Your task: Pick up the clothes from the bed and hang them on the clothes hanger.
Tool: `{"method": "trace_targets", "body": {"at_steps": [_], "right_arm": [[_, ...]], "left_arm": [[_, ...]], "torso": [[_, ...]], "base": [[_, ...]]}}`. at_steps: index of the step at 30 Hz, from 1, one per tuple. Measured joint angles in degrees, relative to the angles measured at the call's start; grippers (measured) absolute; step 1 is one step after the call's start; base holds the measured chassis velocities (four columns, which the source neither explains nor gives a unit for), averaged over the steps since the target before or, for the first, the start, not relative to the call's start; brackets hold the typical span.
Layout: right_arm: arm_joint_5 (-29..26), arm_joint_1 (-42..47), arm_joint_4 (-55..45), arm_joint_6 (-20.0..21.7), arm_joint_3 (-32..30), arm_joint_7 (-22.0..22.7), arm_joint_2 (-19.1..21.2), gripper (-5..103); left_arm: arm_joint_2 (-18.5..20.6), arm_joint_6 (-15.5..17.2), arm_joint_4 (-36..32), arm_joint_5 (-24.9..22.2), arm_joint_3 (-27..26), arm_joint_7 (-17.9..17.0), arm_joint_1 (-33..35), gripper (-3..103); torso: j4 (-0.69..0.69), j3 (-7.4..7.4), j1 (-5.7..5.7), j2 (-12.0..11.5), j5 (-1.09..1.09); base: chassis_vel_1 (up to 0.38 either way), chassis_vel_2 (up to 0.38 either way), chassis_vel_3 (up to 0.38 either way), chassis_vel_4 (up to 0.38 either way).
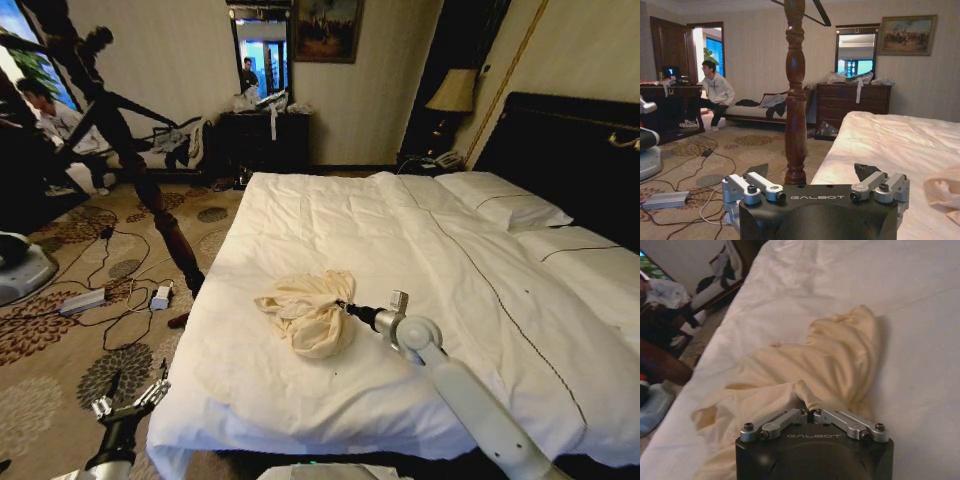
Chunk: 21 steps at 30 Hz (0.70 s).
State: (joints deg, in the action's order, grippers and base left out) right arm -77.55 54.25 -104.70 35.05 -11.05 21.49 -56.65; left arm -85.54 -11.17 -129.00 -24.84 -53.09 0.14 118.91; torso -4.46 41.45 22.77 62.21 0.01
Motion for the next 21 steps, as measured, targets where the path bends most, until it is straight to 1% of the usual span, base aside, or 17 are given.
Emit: {"method": "trace_targets", "body": {"at_steps": [1,2,4,7,8,9,10,13,14,15,16,17,18,19,20,21], "right_arm": [[0.09,0.02,0.17,0.03,-0.39,0.23,0.06,0],[0.15,0.21,0.17,0.04,-1.01,0.48,0.25,-3],[0.22,0.40,0.08,0.04,-1.41,0.59,0.46,-1],[0.68,1.36,-0.94,-0.42,-3.24,0.98,1.54,14],[0.89,1.49,-1.08,-0.78,-3.58,1.12,1.71,14],[1.49,1.66,-1.28,-1.46,-4.33,1.33,2.07,19],[1.49,1.66,-1.28,-1.46,-4.33,1.33,2.07,19],[2.64,1.70,-1.31,-3.08,-6.66,1.63,3.09,35],[2.64,1.70,-1.31,-3.08,-6.66,1.63,3.09,35],[2.64,1.68,-1.39,-3.27,-7.17,1.90,3.34,41],[2.26,1.69,-1.87,-3.43,-8.06,2.40,3.75,46],[1.52,1.87,-2.52,-3.48,-8.99,2.79,4.11,46],[0.37,2.25,-3.48,-3.48,-9.97,3.45,4.45,51],[0.37,2.25,-3.48,-3.48,-9.97,3.45,4.45,51],[-0.99,2.69,-4.65,-3.48,-10.77,4.20,4.69,57],[-3.62,3.66,-7.07,-3.43,-12.04,5.34,5.05,63]], "left_arm": [[0.05,-0.05,0.18,-0.03,0.00,0.03,0.01,97],[0.14,-0.08,0.38,-0.06,-0.01,0.07,-0.01,97],[0.18,-0.08,0.45,-0.07,0.00,0.08,-0.06,97],[0.39,-0.01,0.66,0.04,0.46,0.08,-0.57,97],[0.44,0.03,0.71,0.12,0.55,0.08,-0.70,97],[0.56,0.11,0.83,0.32,0.77,0.07,-0.97,97],[0.56,0.11,0.83,0.32,0.77,0.07,-0.97,97],[0.78,0.41,0.90,0.75,1.31,0.05,-1.59,97],[0.78,0.41,0.90,0.75,1.31,0.05,-1.59,97],[0.80,0.46,0.90,0.78,1.36,0.04,-1.64,97],[0.82,0.50,0.87,0.79,1.39,0.03,-1.69,97],[0.84,0.51,0.86,0.80,1.40,0.02,-1.70,97],[0.87,0.52,0.86,0.80,1.39,0.01,-1.69,97],[0.87,0.52,0.86,0.80,1.39,0.01,-1.69,97],[0.90,0.52,0.86,0.80,1.35,0.01,-1.64,97],[0.93,0.51,0.86,0.79,1.30,0.01,-1.51,97]], "torso": [[0.00,0.00,0.00,0.00,0.00],[0.00,0.00,0.00,0.00,0.00],[0.00,0.00,0.00,0.00,0.00],[-0.01,0.00,0.00,0.00,-0.01],[-0.01,-0.01,0.00,0.00,-0.01],[-0.01,-0.01,0.00,0.00,0.00],[-0.01,-0.01,0.00,0.00,0.00],[-0.01,-0.01,0.00,0.00,-0.01],[-0.01,-0.01,0.00,0.00,-0.01],[-0.01,-0.01,0.00,0.00,0.00],[-0.01,-0.01,0.00,0.00,0.00],[0.01,-0.01,0.00,0.00,0.00],[0.01,-0.01,0.00,0.00,-0.01],[0.01,-0.01,0.00,0.00,-0.01],[0.00,-0.01,0.00,0.00,-0.01],[0.00,-0.01,0.00,0.00,0.00]], "base": [[0.000,0.000,0.000,0.000],[0.000,0.000,0.000,0.000],[0.000,0.000,0.000,0.000],[0.000,0.000,0.000,0.000],[0.000,0.000,0.000,0.000],[0.000,0.000,0.000,0.000],[0.000,0.000,0.000,0.000],[0.000,0.000,0.000,0.000],[0.000,0.000,0.000,0.000],[0.000,0.000,0.000,0.000],[0.000,0.000,0.000,0.000],[0.000,0.000,0.000,0.000],[0.000,0.000,0.000,0.000],[0.000,0.000,0.000,0.000],[0.000,0.000,0.000,0.000],[0.000,0.000,0.000,0.000]]}}
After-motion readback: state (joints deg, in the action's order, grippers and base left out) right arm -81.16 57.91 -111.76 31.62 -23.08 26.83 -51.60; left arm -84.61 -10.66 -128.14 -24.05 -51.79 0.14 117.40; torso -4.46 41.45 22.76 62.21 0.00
